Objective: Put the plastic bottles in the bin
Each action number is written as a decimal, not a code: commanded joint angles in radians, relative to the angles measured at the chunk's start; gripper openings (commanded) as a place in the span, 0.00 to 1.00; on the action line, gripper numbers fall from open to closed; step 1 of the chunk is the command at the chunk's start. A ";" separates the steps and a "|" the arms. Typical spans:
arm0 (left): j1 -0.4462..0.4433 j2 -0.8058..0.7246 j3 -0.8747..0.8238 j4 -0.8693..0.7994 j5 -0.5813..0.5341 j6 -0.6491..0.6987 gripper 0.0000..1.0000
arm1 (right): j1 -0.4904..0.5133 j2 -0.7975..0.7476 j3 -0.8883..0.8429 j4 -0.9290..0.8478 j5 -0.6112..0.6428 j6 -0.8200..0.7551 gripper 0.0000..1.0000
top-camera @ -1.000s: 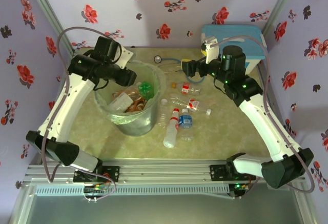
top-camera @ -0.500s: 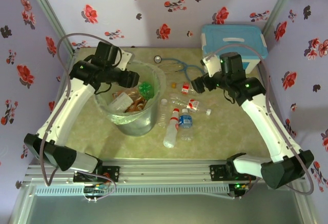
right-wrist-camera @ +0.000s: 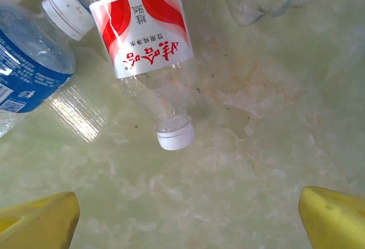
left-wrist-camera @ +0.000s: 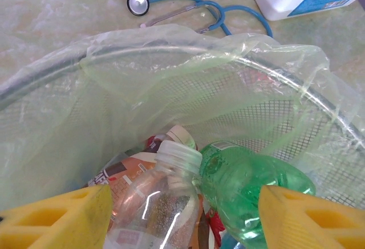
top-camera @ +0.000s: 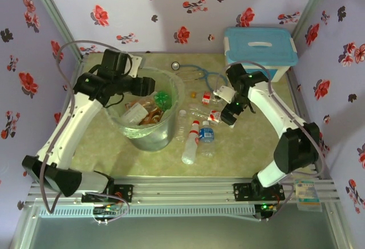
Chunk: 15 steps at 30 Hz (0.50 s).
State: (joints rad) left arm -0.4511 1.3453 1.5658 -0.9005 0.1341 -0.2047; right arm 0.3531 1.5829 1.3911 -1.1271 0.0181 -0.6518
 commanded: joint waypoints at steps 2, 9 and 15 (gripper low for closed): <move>0.006 -0.068 -0.043 0.073 0.014 -0.053 0.69 | 0.000 0.059 -0.014 0.035 -0.065 -0.092 0.98; 0.007 -0.119 -0.101 0.100 0.013 -0.069 0.70 | 0.001 0.117 -0.088 0.181 -0.176 -0.082 0.96; 0.009 -0.109 -0.101 0.095 0.014 -0.065 0.70 | 0.001 0.165 -0.124 0.247 -0.188 -0.073 0.96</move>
State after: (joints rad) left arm -0.4511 1.2404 1.4712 -0.8295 0.1356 -0.2569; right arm 0.3531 1.7241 1.2808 -0.9257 -0.1375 -0.7143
